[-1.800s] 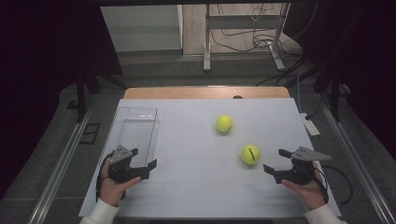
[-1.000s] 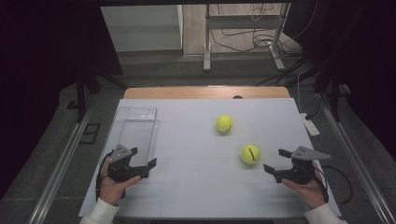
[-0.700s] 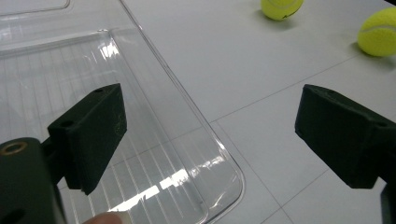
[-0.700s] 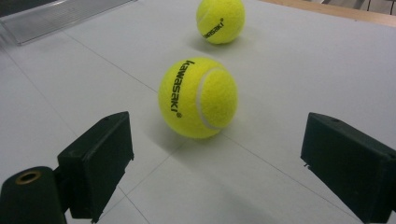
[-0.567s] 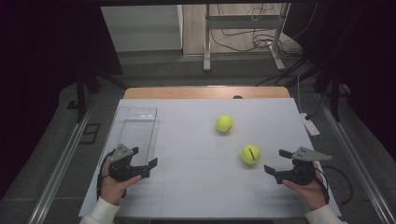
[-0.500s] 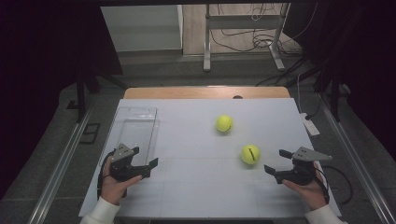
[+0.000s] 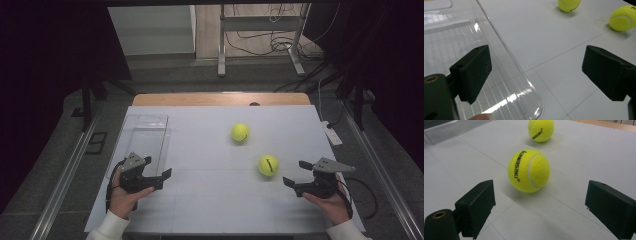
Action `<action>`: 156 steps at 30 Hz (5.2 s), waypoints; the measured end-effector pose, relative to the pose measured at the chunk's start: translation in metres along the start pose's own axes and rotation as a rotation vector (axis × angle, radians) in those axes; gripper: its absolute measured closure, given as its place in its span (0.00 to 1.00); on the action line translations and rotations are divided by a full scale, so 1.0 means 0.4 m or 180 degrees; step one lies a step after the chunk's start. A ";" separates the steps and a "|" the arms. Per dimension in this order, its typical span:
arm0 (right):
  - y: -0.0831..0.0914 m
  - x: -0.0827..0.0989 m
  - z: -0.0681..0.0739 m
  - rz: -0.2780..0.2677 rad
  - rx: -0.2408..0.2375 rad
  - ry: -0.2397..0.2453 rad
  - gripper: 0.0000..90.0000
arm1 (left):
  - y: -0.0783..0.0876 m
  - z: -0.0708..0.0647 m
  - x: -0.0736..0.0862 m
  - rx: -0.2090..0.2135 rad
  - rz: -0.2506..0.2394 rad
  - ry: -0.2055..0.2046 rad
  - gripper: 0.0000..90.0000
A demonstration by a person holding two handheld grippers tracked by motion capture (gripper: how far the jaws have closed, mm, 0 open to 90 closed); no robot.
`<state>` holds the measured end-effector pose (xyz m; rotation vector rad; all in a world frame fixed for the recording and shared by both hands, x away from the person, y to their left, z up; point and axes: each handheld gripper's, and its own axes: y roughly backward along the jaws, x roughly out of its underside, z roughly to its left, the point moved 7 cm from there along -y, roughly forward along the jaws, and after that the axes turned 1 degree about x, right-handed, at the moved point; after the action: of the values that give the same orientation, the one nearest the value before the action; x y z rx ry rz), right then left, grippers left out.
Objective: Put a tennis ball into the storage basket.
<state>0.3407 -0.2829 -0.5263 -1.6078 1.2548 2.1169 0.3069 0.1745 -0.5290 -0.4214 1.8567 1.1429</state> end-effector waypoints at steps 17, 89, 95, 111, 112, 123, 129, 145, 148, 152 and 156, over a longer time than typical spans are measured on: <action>-0.003 0.006 -0.003 0.0033 -0.0001 0.0015 0.11 | -0.024 -0.046 -0.061 0.0210 0.0038 -0.0141 0.11; -0.007 0.014 0.002 0.0089 0.0002 0.0030 0.11 | -0.133 -0.158 -0.144 0.0574 0.0131 -0.0335 0.12; -0.007 0.015 0.001 0.0093 0.0004 0.0034 0.11 | -0.151 -0.174 -0.157 0.0614 0.0143 -0.0365 0.12; -0.007 0.016 0.001 0.0101 0.0007 0.0039 0.11 | -0.193 -0.204 -0.178 0.0713 0.0212 -0.0381 0.12; -0.008 0.016 0.001 0.0096 0.0003 0.0037 0.11 | -0.195 -0.205 -0.179 0.0724 0.0216 -0.0372 0.12; -0.008 0.017 0.000 0.0113 0.0008 0.0042 0.11 | -0.216 -0.217 -0.185 0.0769 0.0258 -0.0384 0.12; -0.007 0.018 0.000 0.0112 0.0007 0.0040 0.11 | -0.227 -0.228 -0.190 0.0794 0.0275 -0.0396 0.12; -0.005 0.018 0.000 0.0107 0.0007 0.0032 0.11 | -0.254 -0.256 -0.201 0.0874 0.0312 -0.0452 0.12; -0.005 0.018 0.000 0.0104 0.0003 0.0023 0.11 | -0.258 -0.258 -0.201 0.0881 0.0318 -0.0452 0.12; -0.005 0.018 0.001 0.0104 0.0002 0.0024 0.11 | -0.263 -0.263 -0.201 0.0891 0.0330 -0.0455 0.12; -0.005 0.018 0.000 0.0105 0.0002 0.0023 0.11 | -0.268 -0.269 -0.203 0.0903 0.0333 -0.0466 0.12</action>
<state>0.3390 -0.2838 -0.5335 -1.6069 1.2929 2.1315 0.3680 0.0160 -0.5006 -0.0783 1.8924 0.9326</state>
